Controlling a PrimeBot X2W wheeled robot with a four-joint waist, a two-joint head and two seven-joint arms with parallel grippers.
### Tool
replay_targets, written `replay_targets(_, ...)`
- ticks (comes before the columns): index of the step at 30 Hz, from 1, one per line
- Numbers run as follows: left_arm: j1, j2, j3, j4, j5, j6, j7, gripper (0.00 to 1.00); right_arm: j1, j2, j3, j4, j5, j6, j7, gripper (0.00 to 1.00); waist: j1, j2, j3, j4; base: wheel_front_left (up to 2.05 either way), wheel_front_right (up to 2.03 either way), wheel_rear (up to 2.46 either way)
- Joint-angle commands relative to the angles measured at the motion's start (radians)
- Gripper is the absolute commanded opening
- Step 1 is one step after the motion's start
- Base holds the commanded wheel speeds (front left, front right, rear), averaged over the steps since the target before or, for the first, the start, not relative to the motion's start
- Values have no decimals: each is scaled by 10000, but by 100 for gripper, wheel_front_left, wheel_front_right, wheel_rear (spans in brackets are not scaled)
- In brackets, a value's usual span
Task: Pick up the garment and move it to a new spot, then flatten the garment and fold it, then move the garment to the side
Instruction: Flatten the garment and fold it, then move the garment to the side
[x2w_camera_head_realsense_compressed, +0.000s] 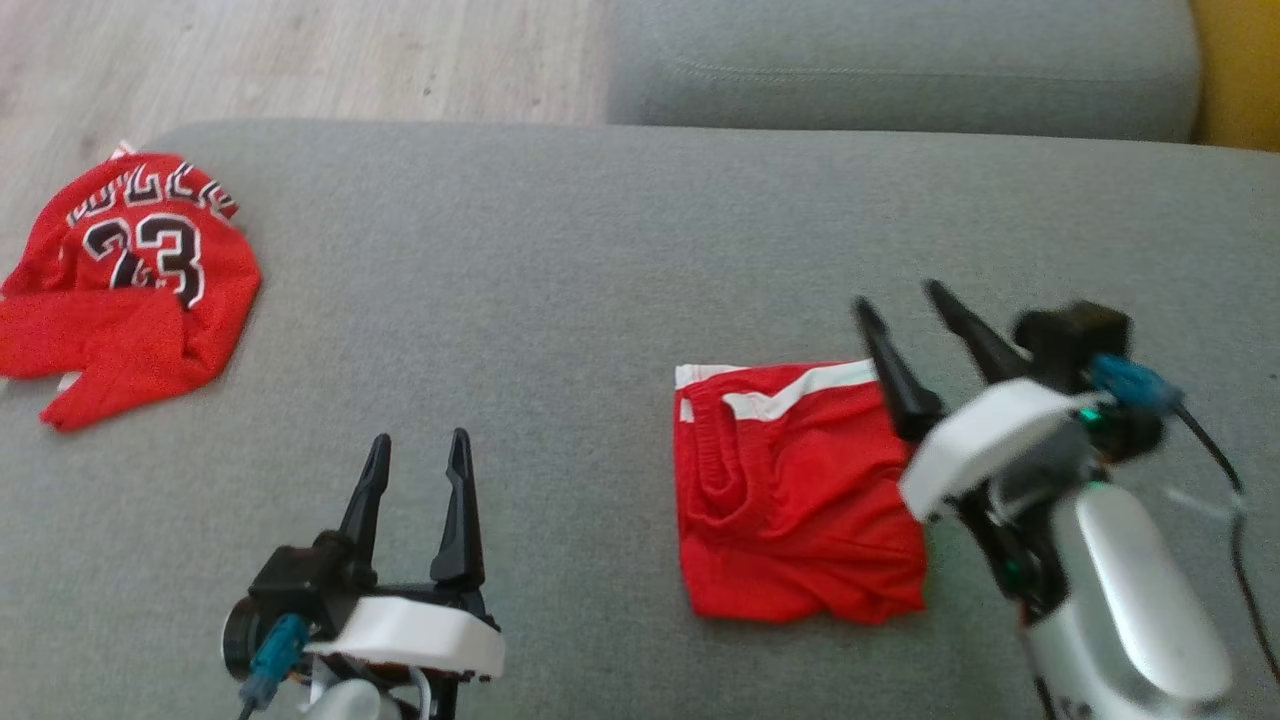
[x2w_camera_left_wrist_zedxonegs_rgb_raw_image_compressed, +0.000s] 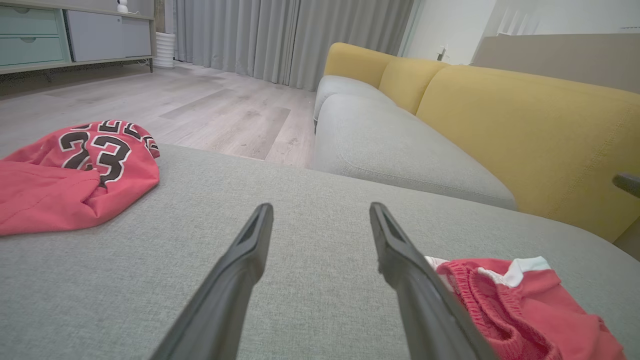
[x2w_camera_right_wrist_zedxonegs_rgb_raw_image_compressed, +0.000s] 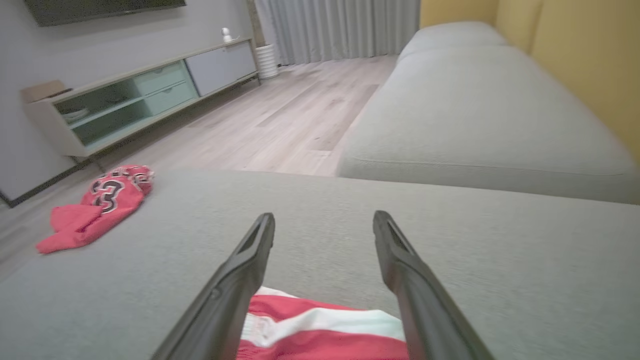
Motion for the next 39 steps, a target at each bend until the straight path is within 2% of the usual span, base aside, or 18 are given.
replay_targets(1,-478,60,347,-206,-6,39,-51,100,45,-89,-33,-428,-264,75,-229,100,0,0,-126,-141,0,0,0)
replay_targets(5,-406,85,381,-19,-79,19,-78,100,608,-260,-674,-698,-1233,75,-1120,100,0,0,-328,-311,0,0,0)
replay_targets(13,119,179,481,387,-219,60,-219,100,2110,165,-1662,-1082,-2121,75,-2562,100,0,0,-677,-489,0,0,0)
replay_targets(17,395,263,512,499,-223,87,-290,100,2661,228,-1867,-1145,-2241,75,-2755,100,0,0,-776,-523,0,0,0)
replay_targets(25,812,441,621,563,-256,125,-386,100,3354,236,-1832,-1145,-1481,75,-2945,100,0,0,-904,-446,0,0,0)
replay_targets(39,802,429,569,605,-287,171,-359,100,3446,238,-1723,-903,-1423,75,-2699,100,0,0,-865,-307,0,0,0)
